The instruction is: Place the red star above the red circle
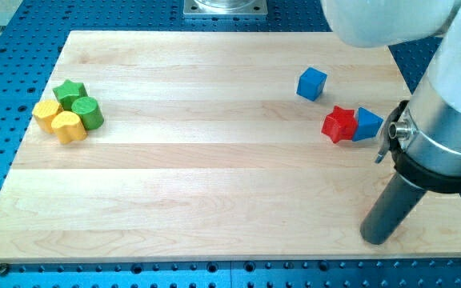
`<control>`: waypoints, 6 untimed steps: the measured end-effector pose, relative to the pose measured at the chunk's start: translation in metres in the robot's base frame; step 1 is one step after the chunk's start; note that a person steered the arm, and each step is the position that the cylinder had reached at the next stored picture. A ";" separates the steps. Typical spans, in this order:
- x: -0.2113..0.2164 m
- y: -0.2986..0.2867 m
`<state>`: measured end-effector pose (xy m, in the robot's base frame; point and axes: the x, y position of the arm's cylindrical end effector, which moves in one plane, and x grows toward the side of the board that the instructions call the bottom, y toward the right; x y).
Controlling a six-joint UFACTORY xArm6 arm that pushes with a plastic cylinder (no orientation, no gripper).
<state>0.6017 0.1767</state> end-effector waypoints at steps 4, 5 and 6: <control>-0.158 0.058; -0.165 0.033; -0.162 0.019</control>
<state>0.4393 0.1959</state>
